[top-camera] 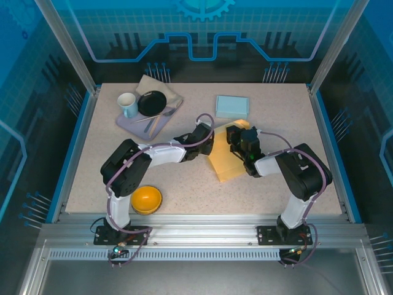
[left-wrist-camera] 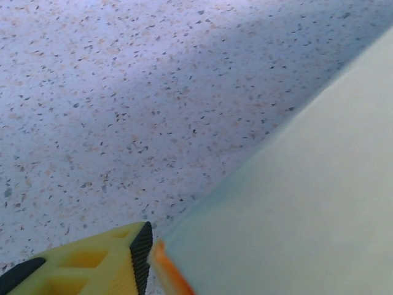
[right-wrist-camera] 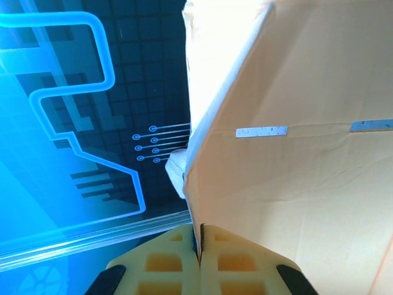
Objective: Fold the paper box
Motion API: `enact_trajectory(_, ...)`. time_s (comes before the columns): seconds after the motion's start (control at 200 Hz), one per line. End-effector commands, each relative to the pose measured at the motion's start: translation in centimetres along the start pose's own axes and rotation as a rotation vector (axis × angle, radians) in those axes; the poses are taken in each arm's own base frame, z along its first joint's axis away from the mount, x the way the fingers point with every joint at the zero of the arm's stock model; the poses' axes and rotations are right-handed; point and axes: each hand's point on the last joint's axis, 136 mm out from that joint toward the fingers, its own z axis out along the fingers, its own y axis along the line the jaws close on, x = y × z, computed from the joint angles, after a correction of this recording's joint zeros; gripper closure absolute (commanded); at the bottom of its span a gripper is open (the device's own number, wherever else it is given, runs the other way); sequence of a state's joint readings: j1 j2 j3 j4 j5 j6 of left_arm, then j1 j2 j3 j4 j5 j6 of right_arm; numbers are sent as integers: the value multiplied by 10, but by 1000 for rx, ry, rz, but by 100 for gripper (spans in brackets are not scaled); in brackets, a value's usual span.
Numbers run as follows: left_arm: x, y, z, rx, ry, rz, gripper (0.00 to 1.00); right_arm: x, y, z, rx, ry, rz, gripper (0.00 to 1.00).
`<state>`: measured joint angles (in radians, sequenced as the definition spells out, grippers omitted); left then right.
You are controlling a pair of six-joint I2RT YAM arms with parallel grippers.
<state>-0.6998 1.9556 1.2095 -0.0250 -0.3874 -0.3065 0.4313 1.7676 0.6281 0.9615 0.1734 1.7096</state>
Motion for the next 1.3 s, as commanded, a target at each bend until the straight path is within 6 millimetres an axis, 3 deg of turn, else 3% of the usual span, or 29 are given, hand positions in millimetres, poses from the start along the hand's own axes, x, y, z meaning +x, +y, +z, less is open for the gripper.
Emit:
enact_trajectory(0.0, 9, 20, 3, -131, 20, 11, 57, -8, -14, -4, 44, -17, -1, 100)
enact_trajectory(0.35, 34, 68, -1, -408, 73, 31, 75, -25, -8, -18, 73, -73, -80, 100)
enact_trajectory(0.475, 41, 78, 1, -443, 109, -7, 76, -29, -6, -25, 99, -97, -129, 100)
enact_trajectory(0.665, 46, 90, 3, -495, 136, -20, 88, -35, -4, -30, 128, -120, -178, 100)
enact_trajectory(0.75, 46, 90, 4, -490, 132, -14, 93, -32, -5, -30, 154, -103, -196, 100)
enact_trajectory(0.825, 44, 87, 5, -477, 119, 1, 96, -30, -3, -29, 170, -91, -211, 87)
enact_trajectory(0.91, 43, 84, 5, -466, 104, 14, 99, -28, 2, -29, 167, -79, -229, 85)
enact_trajectory(1.08, 39, 81, 7, -449, 88, 35, 100, -24, 14, -36, 185, -43, -267, 67)
enact_trajectory(1.271, 39, 66, 13, -341, 62, 98, 100, -10, 34, -52, 332, 110, -490, 66)
enact_trajectory(1.296, 41, 63, 14, -311, 59, 111, 100, -7, 48, -53, 339, 133, -538, 67)
